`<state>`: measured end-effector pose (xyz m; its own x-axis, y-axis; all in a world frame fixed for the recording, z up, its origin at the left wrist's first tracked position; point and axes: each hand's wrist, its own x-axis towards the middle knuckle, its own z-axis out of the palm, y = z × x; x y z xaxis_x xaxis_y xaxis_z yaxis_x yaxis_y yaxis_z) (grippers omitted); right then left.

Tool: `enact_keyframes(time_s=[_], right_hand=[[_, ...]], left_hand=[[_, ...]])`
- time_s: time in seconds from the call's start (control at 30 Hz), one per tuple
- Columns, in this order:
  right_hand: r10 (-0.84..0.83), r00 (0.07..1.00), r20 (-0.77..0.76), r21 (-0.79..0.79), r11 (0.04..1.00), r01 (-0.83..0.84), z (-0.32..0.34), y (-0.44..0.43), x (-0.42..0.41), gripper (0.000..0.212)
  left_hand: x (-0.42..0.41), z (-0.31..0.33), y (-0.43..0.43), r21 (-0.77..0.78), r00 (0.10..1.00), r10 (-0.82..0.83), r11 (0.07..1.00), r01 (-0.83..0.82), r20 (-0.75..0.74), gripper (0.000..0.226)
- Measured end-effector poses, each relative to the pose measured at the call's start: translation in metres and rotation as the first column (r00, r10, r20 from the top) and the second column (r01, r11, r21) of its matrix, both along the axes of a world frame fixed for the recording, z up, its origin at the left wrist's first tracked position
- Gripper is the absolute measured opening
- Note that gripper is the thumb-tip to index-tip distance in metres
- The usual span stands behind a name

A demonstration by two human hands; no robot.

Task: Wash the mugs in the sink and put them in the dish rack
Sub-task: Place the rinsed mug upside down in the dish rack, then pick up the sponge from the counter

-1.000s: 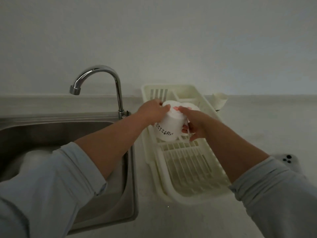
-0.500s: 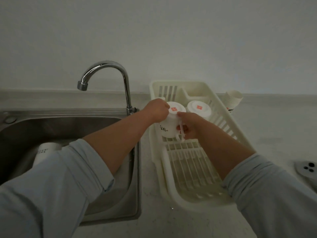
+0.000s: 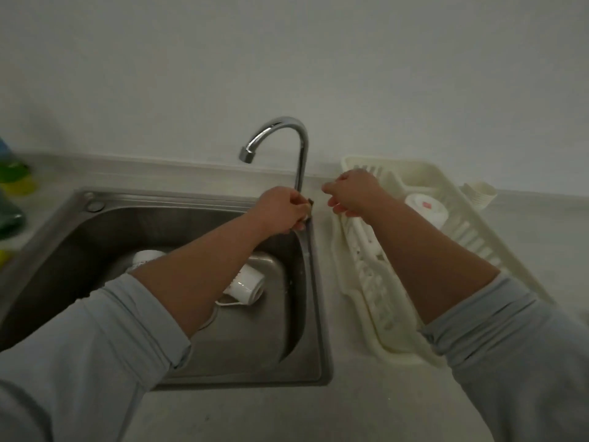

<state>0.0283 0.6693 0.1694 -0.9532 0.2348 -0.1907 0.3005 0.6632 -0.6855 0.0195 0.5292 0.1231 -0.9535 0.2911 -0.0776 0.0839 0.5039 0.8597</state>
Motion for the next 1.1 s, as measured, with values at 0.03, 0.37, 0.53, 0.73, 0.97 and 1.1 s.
enact_keyframes(time_s=[0.03,0.37,0.53,0.73,0.97,1.1], right_hand=[[0.012,1.0,0.024,-0.023,1.0,-0.011,-0.006,-0.018,-0.003,0.016],[0.206,0.973,0.101,-0.185,0.965,-0.185,-0.063,-0.256,-0.023,0.02],[0.351,0.931,0.099,-0.251,0.914,-0.317,-0.076,-0.365,-0.031,0.014],[0.455,0.883,0.113,-0.245,0.874,-0.419,-0.106,-0.446,-0.037,0.027],[0.43,0.902,0.044,-0.208,0.887,-0.412,-0.129,-0.468,-0.042,0.028],[0.398,0.918,0.008,-0.244,0.891,-0.384,-0.143,-0.464,-0.048,0.024]], left_hand=[[-0.001,-0.003,-0.021,-0.008,1.0,0.007,1.0,-0.007,0.002,0.01],[0.0,-0.031,-0.279,-0.102,0.977,0.212,0.973,-0.207,0.034,0.009],[0.02,-0.049,-0.397,-0.166,0.889,0.456,0.88,-0.445,0.039,0.01],[0.026,-0.085,-0.475,-0.361,0.652,0.752,0.637,-0.681,0.097,0.049],[0.005,-0.116,-0.494,-0.505,0.534,0.828,0.538,-0.675,0.17,0.087],[-0.002,-0.123,-0.485,-0.506,0.524,0.83,0.54,-0.672,0.191,0.086]])
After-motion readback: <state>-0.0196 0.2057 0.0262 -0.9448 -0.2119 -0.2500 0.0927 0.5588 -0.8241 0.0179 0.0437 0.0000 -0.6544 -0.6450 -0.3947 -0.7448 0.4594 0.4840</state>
